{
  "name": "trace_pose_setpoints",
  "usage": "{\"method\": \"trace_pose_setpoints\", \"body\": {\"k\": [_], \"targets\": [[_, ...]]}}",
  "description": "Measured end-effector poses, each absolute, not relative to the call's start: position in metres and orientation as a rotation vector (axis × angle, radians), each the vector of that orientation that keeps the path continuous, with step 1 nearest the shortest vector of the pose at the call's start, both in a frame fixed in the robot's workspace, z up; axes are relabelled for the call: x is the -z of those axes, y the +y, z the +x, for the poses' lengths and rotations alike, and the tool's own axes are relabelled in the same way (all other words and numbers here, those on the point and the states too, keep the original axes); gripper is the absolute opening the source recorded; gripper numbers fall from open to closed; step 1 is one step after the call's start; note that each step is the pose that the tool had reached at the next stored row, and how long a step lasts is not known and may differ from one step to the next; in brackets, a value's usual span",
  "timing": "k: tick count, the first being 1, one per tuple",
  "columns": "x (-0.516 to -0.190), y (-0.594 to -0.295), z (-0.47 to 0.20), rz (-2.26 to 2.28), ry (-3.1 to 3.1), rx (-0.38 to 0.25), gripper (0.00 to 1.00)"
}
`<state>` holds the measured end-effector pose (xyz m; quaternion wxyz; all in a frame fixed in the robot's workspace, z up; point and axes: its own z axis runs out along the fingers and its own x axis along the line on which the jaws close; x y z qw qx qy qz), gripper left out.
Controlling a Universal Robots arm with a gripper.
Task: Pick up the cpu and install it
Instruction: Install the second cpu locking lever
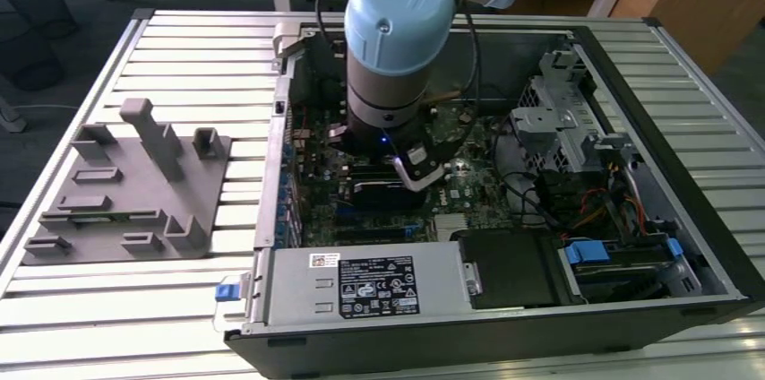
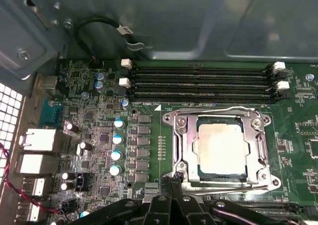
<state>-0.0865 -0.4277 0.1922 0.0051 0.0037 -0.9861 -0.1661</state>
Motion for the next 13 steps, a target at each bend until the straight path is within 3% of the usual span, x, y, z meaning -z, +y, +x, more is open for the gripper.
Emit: {"method": "trace_pose_setpoints", "body": {"k": [2, 3, 10, 13], "targets": [[-0.191, -0.428, -0.087, 0.011, -3.085, 0.534, 0.11], [-0.185, -0.430, -0.090, 0.005, -3.072, 0.608, 0.11], [-0.185, -0.431, -0.091, 0.000, -3.073, 0.606, 0.11], [-0.196, -0.430, -0.091, -0.007, -3.079, 0.578, 0.11]]}}
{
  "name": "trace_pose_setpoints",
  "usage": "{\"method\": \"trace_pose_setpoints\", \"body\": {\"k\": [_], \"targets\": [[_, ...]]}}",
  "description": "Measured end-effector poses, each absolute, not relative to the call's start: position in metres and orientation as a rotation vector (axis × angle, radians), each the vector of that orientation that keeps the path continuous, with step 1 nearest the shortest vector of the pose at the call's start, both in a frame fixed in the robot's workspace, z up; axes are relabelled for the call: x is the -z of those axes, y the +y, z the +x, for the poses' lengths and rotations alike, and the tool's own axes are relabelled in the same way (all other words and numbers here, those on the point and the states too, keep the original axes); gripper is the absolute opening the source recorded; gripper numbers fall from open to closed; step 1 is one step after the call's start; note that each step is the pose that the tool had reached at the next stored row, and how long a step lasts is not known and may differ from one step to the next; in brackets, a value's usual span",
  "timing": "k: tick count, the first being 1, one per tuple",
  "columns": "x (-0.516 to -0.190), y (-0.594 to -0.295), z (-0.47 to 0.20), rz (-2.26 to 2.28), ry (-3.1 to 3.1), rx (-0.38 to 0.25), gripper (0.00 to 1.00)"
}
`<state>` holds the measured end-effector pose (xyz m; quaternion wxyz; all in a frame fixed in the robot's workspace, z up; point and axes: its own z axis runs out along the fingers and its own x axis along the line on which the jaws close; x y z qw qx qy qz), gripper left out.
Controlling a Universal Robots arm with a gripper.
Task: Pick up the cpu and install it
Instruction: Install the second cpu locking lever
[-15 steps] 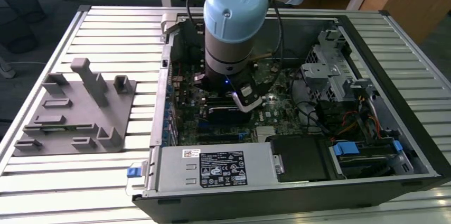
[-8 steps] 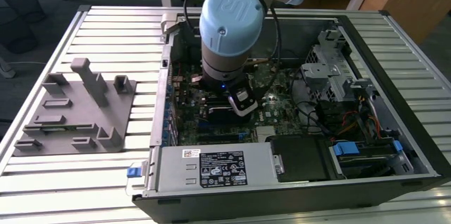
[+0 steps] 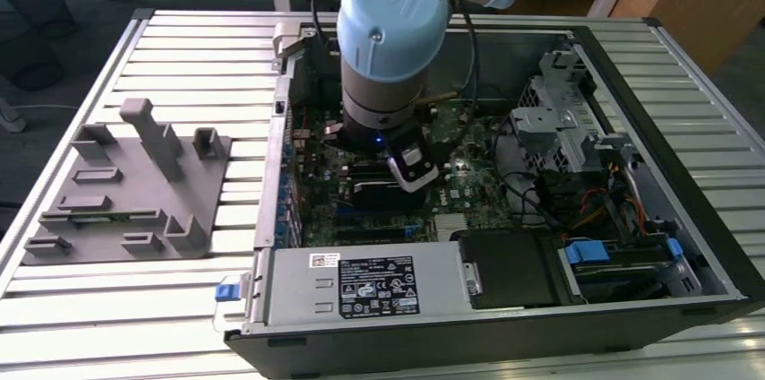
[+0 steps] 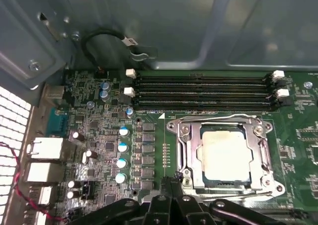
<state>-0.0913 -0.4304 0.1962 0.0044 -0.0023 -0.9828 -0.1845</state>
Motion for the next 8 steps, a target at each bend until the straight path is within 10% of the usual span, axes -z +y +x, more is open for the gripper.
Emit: {"method": "trace_pose_setpoints", "body": {"k": [8], "targets": [[-0.2012, -0.4298, -0.0898, -0.034, -3.095, 0.501, 0.11]]}}
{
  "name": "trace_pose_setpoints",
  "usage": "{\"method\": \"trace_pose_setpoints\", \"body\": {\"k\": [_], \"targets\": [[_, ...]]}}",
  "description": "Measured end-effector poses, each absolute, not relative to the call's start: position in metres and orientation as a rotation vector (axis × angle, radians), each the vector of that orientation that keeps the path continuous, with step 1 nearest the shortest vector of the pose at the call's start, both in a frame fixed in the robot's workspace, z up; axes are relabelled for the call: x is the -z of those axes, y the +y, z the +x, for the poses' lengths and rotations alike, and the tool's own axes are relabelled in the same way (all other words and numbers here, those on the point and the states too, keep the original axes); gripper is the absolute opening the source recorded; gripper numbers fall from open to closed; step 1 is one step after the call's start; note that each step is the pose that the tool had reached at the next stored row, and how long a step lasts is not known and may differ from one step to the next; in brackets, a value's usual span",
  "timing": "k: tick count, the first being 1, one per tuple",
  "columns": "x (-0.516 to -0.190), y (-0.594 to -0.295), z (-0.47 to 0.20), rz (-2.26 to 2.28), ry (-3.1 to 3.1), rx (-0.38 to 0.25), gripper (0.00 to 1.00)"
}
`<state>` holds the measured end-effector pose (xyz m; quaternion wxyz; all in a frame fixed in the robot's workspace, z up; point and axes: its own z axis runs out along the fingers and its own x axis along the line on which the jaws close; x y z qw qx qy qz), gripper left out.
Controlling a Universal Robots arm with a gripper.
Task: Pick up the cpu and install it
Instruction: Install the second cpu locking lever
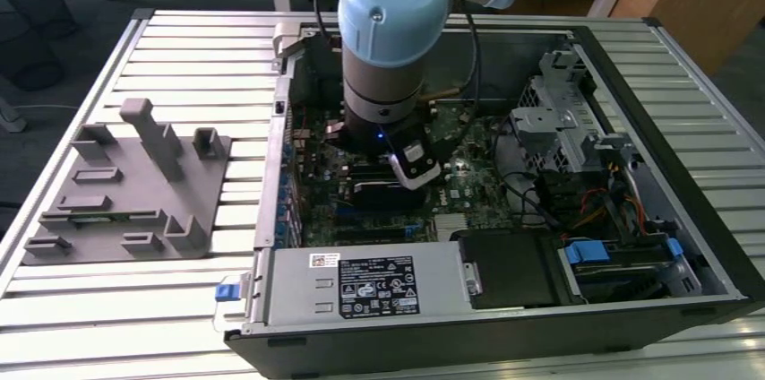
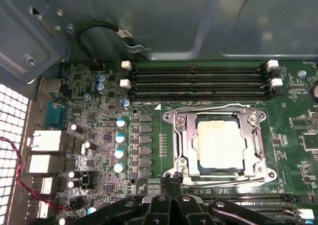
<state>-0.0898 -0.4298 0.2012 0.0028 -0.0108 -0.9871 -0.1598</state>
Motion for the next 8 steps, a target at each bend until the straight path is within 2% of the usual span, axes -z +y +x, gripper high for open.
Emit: {"method": "trace_pose_setpoints", "body": {"k": [8], "targets": [[-0.201, -0.426, -0.077, -0.037, -3.097, 0.493, 0.11]]}}
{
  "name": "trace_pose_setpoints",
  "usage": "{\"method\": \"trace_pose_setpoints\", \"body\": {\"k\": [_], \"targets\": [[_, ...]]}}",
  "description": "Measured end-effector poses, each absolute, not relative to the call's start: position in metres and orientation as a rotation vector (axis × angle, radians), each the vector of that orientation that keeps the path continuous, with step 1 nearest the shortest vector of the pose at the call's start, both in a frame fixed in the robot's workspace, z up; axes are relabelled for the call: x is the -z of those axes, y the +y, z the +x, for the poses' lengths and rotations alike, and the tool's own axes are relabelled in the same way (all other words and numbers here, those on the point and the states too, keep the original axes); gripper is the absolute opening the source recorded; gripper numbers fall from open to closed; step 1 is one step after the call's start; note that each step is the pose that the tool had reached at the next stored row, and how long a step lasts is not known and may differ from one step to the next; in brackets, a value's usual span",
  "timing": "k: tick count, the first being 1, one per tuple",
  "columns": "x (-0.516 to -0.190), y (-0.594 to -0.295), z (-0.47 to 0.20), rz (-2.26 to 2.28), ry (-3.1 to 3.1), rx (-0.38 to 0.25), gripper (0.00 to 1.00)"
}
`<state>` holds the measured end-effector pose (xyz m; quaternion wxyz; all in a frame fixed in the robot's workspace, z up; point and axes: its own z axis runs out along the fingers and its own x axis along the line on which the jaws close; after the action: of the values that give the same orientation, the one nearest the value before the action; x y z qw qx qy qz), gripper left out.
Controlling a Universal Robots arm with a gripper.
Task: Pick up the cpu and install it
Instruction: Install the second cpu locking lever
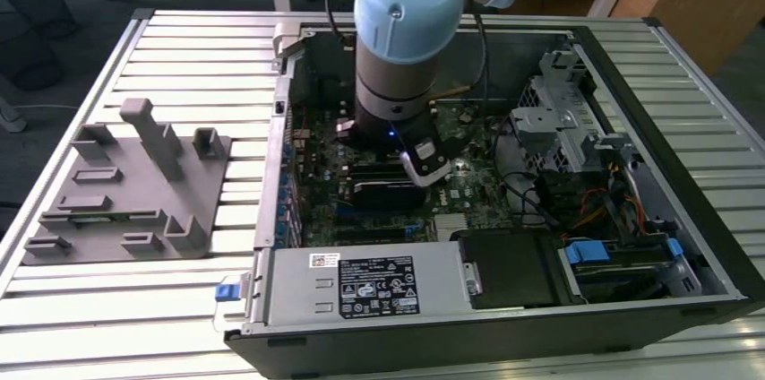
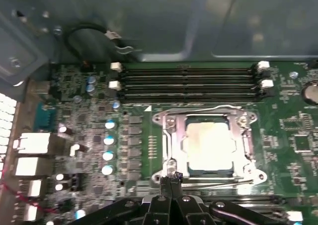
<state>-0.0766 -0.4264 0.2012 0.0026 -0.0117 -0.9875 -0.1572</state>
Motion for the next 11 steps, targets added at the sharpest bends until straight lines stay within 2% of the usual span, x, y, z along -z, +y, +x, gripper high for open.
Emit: {"method": "trace_pose_setpoints", "body": {"k": [4, 11], "targets": [[-0.201, -0.420, -0.072, -0.037, -3.101, 0.471, 0.11], [-0.201, -0.406, -0.068, -0.037, -3.113, 0.383, 0.11]]}}
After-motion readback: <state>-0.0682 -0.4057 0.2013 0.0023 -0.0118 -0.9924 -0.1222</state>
